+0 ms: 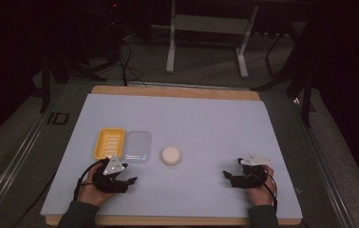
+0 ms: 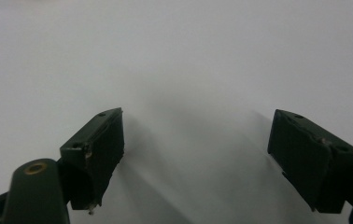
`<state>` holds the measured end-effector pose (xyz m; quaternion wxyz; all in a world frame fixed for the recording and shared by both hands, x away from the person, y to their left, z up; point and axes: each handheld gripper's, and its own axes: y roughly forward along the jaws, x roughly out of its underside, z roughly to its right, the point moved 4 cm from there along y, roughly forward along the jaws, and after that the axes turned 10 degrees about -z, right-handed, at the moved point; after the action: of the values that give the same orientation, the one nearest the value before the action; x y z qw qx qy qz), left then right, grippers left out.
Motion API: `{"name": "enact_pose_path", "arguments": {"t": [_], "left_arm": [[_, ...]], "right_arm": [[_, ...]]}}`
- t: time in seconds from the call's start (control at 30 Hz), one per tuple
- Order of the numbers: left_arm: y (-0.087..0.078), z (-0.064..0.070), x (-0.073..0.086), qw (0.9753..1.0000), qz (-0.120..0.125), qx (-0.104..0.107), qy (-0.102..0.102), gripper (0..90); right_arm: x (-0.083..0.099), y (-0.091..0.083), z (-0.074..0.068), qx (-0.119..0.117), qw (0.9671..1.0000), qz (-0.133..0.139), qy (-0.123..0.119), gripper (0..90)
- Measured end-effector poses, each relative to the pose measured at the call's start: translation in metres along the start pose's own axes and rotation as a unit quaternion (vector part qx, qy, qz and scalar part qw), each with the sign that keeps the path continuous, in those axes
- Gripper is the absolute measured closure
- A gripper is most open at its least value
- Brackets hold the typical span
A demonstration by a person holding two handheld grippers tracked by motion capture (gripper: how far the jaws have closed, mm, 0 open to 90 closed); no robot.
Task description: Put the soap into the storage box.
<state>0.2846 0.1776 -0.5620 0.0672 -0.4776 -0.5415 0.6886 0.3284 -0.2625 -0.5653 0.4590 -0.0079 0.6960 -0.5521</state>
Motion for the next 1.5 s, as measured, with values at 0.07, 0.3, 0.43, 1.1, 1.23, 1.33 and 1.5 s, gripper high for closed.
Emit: {"name": "enact_pose_path", "arguments": {"t": [0.07, 0.3, 0.43, 1.1, 1.23, 1.33, 1.5], "left_arm": [[-0.001, -0.001, 0.001, 1.0000, 0.001, -0.005, -0.005, 36.8], [-0.003, -0.002, 0.002, 0.9999, 0.004, -0.006, -0.013, 36.7], [-0.003, -0.002, 0.004, 0.9999, 0.003, -0.004, -0.014, 36.6], [-0.009, 0.005, 0.000, 0.9998, 0.007, 0.016, -0.001, 37.5], [-0.009, 0.003, -0.003, 0.9998, 0.003, 0.020, 0.005, 36.9], [-0.010, 0.003, -0.004, 0.9998, 0.003, 0.021, 0.006, 36.9], [-0.012, 0.003, -0.008, 0.9995, -0.001, 0.025, 0.018, 36.7]], "right_arm": [[0.000, 0.000, -0.001, 0.002, 1.0000, 0.001, -0.002, 18.0], [0.001, -0.004, -0.002, 0.010, 0.9997, 0.019, -0.006, 17.9], [0.002, -0.008, 0.001, 0.011, 0.9990, 0.043, 0.008, 17.8], [0.002, -0.009, -0.002, 0.009, 0.9987, 0.050, -0.005, 17.9], [0.002, -0.010, -0.002, 0.008, 0.9986, 0.053, -0.005, 17.9], [0.003, -0.010, -0.002, 0.007, 0.9985, 0.053, -0.004, 17.9], [0.003, -0.010, -0.002, 0.004, 0.9986, 0.053, -0.005, 17.9]]}}
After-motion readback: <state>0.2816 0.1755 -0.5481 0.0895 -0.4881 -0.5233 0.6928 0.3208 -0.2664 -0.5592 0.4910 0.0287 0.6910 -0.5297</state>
